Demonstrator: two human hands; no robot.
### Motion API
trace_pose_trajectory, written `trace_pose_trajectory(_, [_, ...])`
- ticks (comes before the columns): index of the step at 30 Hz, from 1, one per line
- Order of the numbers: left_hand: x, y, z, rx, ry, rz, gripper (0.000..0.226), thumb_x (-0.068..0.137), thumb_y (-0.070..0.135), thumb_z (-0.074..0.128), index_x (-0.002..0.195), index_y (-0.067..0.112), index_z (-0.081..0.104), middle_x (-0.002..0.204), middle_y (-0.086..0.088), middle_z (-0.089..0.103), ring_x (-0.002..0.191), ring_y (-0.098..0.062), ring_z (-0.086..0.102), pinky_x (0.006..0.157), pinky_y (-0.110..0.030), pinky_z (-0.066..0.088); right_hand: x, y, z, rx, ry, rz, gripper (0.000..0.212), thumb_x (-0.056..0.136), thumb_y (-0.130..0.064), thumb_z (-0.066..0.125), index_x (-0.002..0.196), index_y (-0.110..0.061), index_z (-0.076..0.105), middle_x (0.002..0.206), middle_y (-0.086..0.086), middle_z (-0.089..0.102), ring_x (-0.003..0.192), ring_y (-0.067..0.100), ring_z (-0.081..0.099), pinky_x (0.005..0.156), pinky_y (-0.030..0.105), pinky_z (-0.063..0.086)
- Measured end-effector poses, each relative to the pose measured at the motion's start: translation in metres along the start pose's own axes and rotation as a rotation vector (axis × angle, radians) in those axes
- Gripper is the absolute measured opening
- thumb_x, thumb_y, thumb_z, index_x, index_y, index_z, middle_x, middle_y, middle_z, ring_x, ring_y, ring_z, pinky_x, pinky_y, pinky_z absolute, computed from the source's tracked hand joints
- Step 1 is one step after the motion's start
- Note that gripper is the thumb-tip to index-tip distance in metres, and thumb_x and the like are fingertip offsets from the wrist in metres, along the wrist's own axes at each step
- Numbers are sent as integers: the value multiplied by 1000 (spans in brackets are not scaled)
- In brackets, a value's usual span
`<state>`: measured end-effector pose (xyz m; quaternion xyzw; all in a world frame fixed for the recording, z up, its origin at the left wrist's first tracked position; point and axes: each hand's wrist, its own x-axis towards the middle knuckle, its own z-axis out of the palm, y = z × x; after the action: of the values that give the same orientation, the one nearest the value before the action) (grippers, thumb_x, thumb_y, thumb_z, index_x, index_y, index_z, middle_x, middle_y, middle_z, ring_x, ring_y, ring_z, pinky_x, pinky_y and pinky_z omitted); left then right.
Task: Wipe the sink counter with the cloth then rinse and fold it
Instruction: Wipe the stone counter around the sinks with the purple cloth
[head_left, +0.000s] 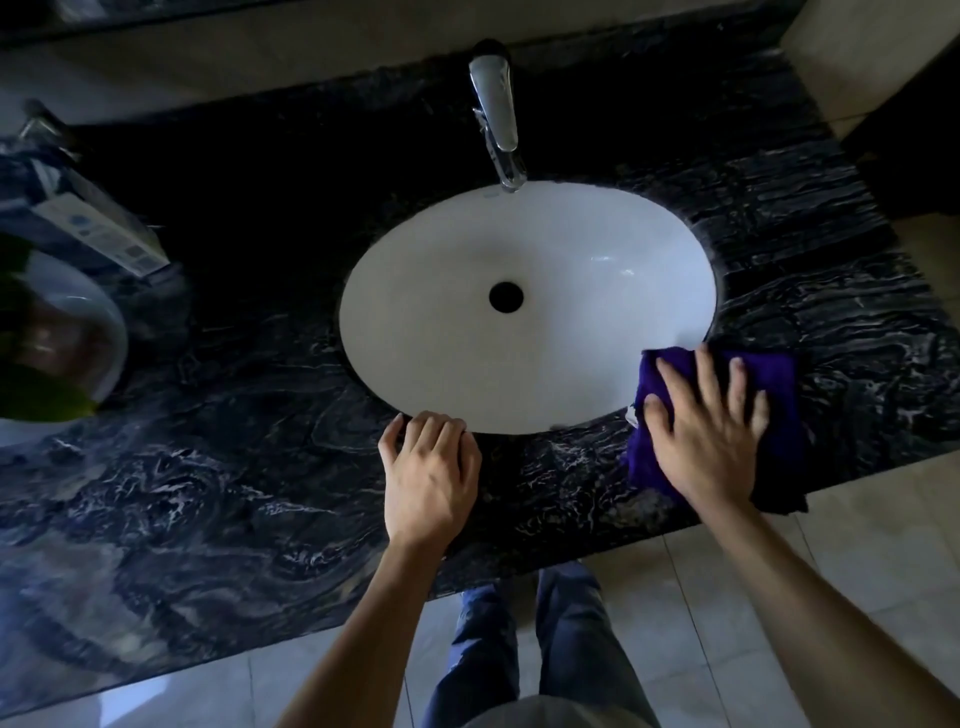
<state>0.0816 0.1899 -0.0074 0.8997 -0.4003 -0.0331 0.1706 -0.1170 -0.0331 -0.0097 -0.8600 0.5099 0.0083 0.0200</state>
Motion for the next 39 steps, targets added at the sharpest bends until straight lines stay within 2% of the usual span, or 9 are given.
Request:
trace_pose_trajectory(4, [1, 4, 1, 13, -21, -34, 27, 100, 29, 41, 91, 20, 64, 95, 3, 66, 103, -20, 59, 112, -47, 29, -52, -57, 0, 50, 31, -80, 52, 94, -50, 47, 140, -31, 57, 160, 8, 43, 150, 44, 28, 117, 66, 20])
trace_pose_trajectory(8, [0, 1, 1, 7, -21, -16, 29, 100, 29, 40, 96, 19, 67, 99, 3, 68, 108, -20, 60, 112, -45, 29, -120, -113, 5, 132, -17, -393, 51, 97, -51, 49, 145, -36, 51, 163, 8, 37, 152, 43, 25, 117, 68, 21])
trace_pose_trajectory(11, [-2, -1, -1, 9, 1, 8, 28, 100, 27, 42, 100, 18, 68, 102, 3, 68, 109, -20, 61, 113, -45, 30, -108, -91, 5, 121, -26, -598, 51, 99, -53, 46, 148, -41, 47, 164, 2, 37, 153, 36, 27, 118, 63, 24])
trace_pose_trajectory(17, [-2, -1, -1, -20, 10, 2, 28, 101, 28, 43, 100, 17, 69, 103, 3, 69, 110, -20, 61, 113, -46, 30, -24, 0, -2, 30, -31, -128, 63, 95, -52, 40, 155, -34, 36, 163, 9, 36, 151, 37, 28, 118, 60, 25])
trace_pose_trajectory(22, [-4, -6, 0, -99, 32, 21, 27, 98, 27, 48, 110, 14, 69, 119, -2, 68, 123, -23, 57, 115, -46, 31, -48, -32, 0, 41, -41, -23, 67, 94, -51, 41, 157, -29, 33, 165, 11, 31, 153, 40, 22, 118, 64, 19])
trace_pose_trajectory(27, [-20, -39, -21, -33, 93, -45, 35, 93, 20, 55, 125, 9, 64, 144, -13, 56, 139, -32, 45, 115, -49, 35, -115, -112, 1, 83, -87, -349, 71, 94, -52, 46, 159, -28, 31, 166, 11, 29, 154, 42, 18, 120, 66, 16])
trace_pose_trajectory(35, [-93, -166, -69, 140, 201, -591, 48, 89, 30, 48, 132, 13, 61, 146, -15, 52, 136, -38, 44, 112, -56, 30, -148, -220, 0, 144, -234, -1016, 69, 94, -54, 48, 158, -42, 25, 170, -4, 20, 157, 36, 14, 119, 65, 19])
trace_pose_trajectory(37, [-99, -177, -73, 108, 201, -659, 49, 91, 31, 45, 136, 15, 57, 149, -14, 49, 139, -36, 39, 113, -55, 26, -135, -220, 1, 100, -230, -1115, 69, 96, -56, 46, 158, -45, 19, 170, -5, 19, 157, 34, 15, 121, 63, 16])
trace_pose_trajectory(39, [-97, -177, -71, 101, 185, -669, 50, 93, 33, 41, 139, 18, 54, 151, -12, 46, 143, -34, 35, 115, -54, 24, -119, -199, 1, 78, -205, -1054, 71, 95, -59, 47, 159, -46, 17, 171, -1, 15, 157, 33, 16, 121, 65, 17])
